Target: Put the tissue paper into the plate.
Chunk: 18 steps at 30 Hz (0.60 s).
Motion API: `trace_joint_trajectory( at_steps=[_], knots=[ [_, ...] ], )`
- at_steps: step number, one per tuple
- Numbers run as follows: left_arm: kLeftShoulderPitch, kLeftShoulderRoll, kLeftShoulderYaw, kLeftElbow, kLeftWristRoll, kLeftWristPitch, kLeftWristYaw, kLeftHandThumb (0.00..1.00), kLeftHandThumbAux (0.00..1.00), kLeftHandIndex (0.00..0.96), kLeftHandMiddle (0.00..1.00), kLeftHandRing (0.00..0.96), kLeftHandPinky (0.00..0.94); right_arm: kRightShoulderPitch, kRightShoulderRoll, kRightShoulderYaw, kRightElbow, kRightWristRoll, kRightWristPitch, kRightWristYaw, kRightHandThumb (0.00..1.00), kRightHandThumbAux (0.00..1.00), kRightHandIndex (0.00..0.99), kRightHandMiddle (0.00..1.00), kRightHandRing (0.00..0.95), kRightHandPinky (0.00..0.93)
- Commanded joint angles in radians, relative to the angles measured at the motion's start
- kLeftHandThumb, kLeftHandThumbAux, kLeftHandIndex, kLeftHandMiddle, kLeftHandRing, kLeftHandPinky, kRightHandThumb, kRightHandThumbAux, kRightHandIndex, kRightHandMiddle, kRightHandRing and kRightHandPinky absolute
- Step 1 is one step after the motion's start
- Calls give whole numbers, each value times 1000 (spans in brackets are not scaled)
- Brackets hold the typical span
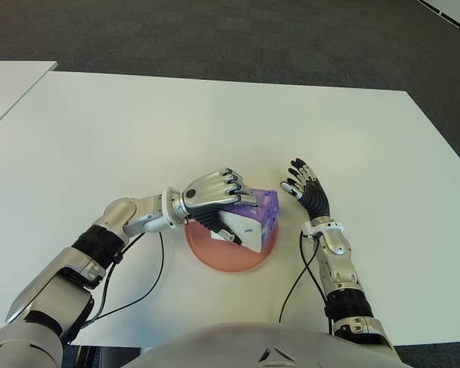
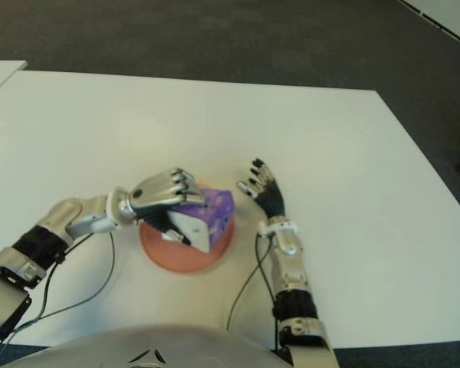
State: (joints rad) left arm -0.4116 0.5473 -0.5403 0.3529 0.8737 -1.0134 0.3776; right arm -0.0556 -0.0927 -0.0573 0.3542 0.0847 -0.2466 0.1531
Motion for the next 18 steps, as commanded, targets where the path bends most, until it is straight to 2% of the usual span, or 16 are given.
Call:
trace_joint_trajectory(
  at_steps=[1, 3, 11, 15, 18],
  knots=[
    [5, 74, -44, -18, -152, 27, -297, 160, 452, 61, 70, 56, 52, 80, 13, 9, 28, -8, 113, -15, 0, 707, 71, 109, 88, 98],
    [12, 82, -39, -34, -183, 43, -347, 107, 386, 25, 28, 23, 21, 82, 14, 10, 24, -9, 115, -17, 0, 713, 68, 110, 89, 102],
    [48, 75, 4, -85, -201, 95, -429, 63, 289, 1, 1, 1, 1, 84, 11, 7, 19, -4, 116, -11, 0, 728, 59, 106, 89, 106],
    [62, 65, 22, -87, -207, 102, -441, 58, 249, 0, 0, 0, 0, 58, 2, -2, 90, 0, 48, 13, 0, 739, 67, 105, 87, 110],
    [71, 65, 31, -98, -224, 108, -462, 57, 228, 0, 0, 0, 0, 56, 1, -2, 100, -1, 27, 23, 0, 745, 72, 103, 86, 110]
  ],
)
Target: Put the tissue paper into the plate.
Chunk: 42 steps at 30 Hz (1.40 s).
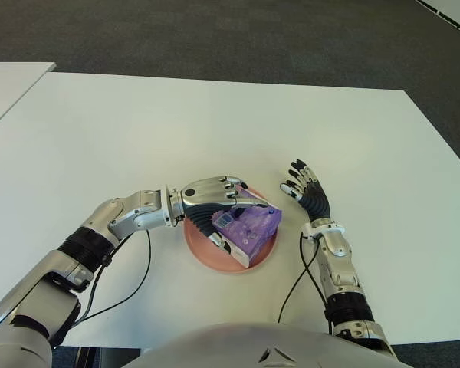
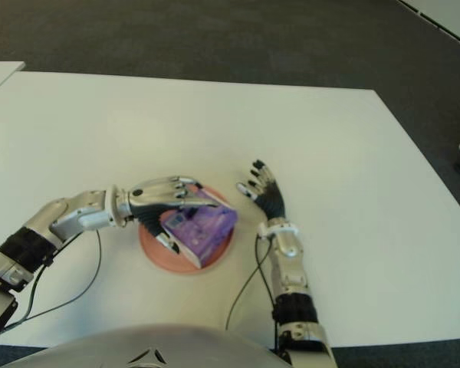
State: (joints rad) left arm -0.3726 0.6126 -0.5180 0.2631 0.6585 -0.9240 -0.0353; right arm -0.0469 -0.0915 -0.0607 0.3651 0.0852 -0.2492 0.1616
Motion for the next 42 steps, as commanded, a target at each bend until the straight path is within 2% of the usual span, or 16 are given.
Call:
trace_joint_trajectory(
  at_steps=[1, 7, 17, 25, 34, 37, 41, 42],
  knots=[
    [35, 1, 11, -13, -14, 20, -57, 58, 222, 0, 0, 0, 0, 47, -1, 2, 94, -2, 21, 18, 0, 747, 73, 103, 85, 109],
    [45, 6, 27, -34, -27, 25, -90, 84, 183, 0, 0, 0, 0, 39, -10, 3, 132, -2, -23, 44, 0, 755, 76, 96, 77, 106],
    [37, 14, 56, -58, -14, 23, -122, 167, 171, 0, 0, 0, 0, 25, -11, -7, 172, 6, -50, 60, 0, 752, 77, 94, 75, 104],
    [36, 16, 88, -75, 59, 32, -91, 190, 175, 0, 0, 0, 0, 18, -12, -9, 186, -2, -61, 53, 0, 757, 75, 94, 73, 101],
    [8, 7, 126, -50, 88, 51, -64, 222, 200, 0, 0, 0, 0, 11, -14, -7, 197, -6, -70, 53, 0, 758, 77, 96, 74, 99],
    [-51, -16, 160, -2, 3, 85, -84, 220, 223, 0, 0, 0, 0, 7, -15, -8, 204, -4, -69, 54, 0, 753, 81, 97, 73, 97],
    [-85, -18, 191, 19, -108, 97, -117, 206, 257, 0, 0, 0, 0, 5, -14, -7, 205, -1, -59, 53, 0, 745, 85, 97, 72, 94],
    [-83, -10, 216, 15, -234, 117, -161, 203, 264, 0, 0, 0, 0, 25, 1, 4, 152, -7, -23, 35, 0, 743, 86, 97, 72, 93]
  ],
)
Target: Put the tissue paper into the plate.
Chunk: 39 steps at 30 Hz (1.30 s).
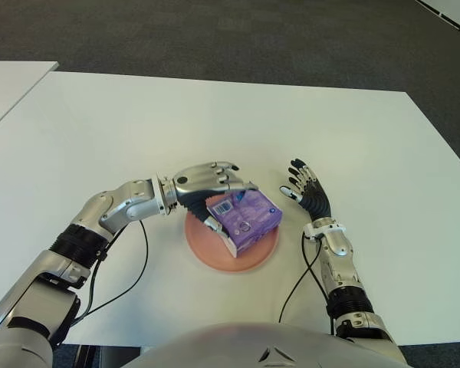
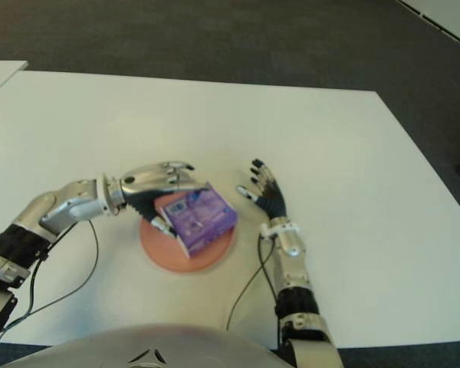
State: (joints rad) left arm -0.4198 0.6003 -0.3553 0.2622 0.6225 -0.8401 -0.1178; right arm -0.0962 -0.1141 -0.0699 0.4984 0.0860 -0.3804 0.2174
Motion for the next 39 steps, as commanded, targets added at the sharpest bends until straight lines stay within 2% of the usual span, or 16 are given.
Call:
trace_joint_trajectory(
  at_steps=[1, 3, 4, 7, 9, 16, 20, 23, 26, 34, 39],
  knots=[
    [-27, -2, 74, 16, -326, 53, -119, 182, 292, 0, 0, 0, 0, 83, 32, 19, -8, -11, 132, -34, 0, 739, 83, 97, 74, 96],
    [-18, -22, 97, 39, -503, 74, -179, 159, 324, 0, 0, 0, 0, 87, 39, 22, -22, -14, 153, -47, 0, 734, 80, 97, 76, 99],
    [-19, -35, 101, 57, -549, 77, -196, 144, 348, 0, 0, 0, 0, 83, 37, 21, -13, -15, 150, -48, 0, 731, 78, 97, 78, 100],
    [-142, -116, 210, 282, -756, 100, -305, 107, 379, 0, 0, 0, 0, 62, 30, 16, 42, -15, 109, -38, 2, 726, 79, 100, 80, 100],
    [-171, -130, 248, 321, -817, 118, -331, 67, 389, 0, 0, 0, 0, 66, 30, 16, 34, -13, 107, -36, 4, 722, 79, 101, 80, 98],
    [-140, -172, 319, 264, -914, 190, -301, 4, 315, 0, 0, 0, 0, 62, 25, 13, 29, -8, 128, -35, 0, 713, 76, 94, 72, 90],
    [-89, -169, 369, 159, -936, 244, -257, 1, 271, 0, 0, 0, 0, 53, 21, 10, 41, -3, 131, -29, 2, 714, 74, 93, 73, 95],
    [-75, -180, 407, 101, -933, 311, -219, 0, 236, 0, 0, 0, 0, 56, 21, 10, 50, 0, 107, -18, 1, 714, 73, 92, 73, 96],
    [-64, -199, 445, 51, -969, 407, -196, 0, 207, 0, 0, 0, 0, 58, 22, 9, 45, 2, 120, -19, 0, 707, 72, 91, 71, 91],
    [-47, -222, 519, -16, -1033, 539, -211, 38, 166, 0, 0, 0, 0, 59, 21, 5, 40, 5, 131, -20, 0, 704, 72, 95, 74, 94],
    [-37, -248, 577, -43, -1146, 622, -254, 66, 161, 0, 0, 0, 0, 54, 18, 5, 50, 3, 125, -17, 0, 704, 70, 97, 75, 92]
  ],
)
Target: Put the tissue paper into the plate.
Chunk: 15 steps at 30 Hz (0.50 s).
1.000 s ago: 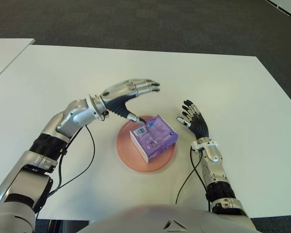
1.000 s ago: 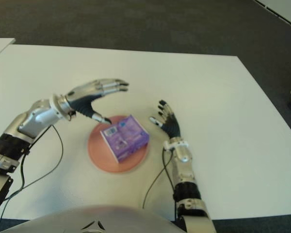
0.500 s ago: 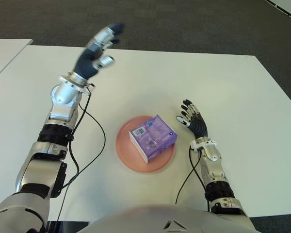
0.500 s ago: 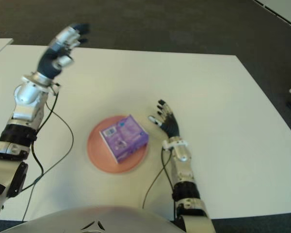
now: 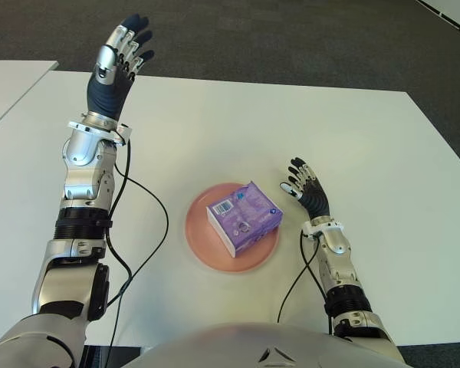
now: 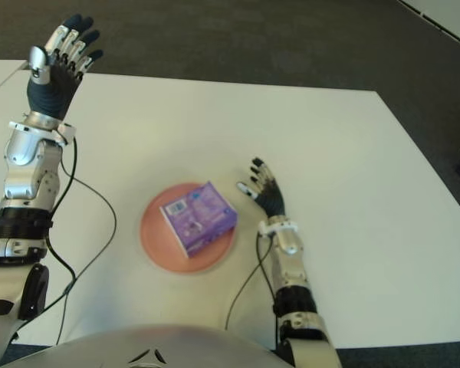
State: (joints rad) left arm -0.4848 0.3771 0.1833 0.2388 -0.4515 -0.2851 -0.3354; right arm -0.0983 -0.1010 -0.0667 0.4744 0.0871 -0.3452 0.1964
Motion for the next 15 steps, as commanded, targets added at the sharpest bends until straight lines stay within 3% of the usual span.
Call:
trace_joint_trajectory(
  at_steps=[1, 6, 15],
  knots=[
    [29, -27, 43, -23, -79, 76, -40, 69, 161, 0, 0, 0, 0, 56, 4, 2, 75, 2, 89, 7, 0, 704, 69, 96, 75, 92],
    [75, -59, 57, 0, -14, 29, -8, 81, 183, 0, 0, 0, 0, 55, -4, 4, 85, 0, 70, 24, 0, 697, 61, 89, 69, 84],
    [214, -215, -20, 154, 250, -193, 127, 14, 291, 0, 0, 0, 0, 54, -3, 4, 93, 2, 59, 37, 0, 690, 58, 84, 60, 77]
  ],
)
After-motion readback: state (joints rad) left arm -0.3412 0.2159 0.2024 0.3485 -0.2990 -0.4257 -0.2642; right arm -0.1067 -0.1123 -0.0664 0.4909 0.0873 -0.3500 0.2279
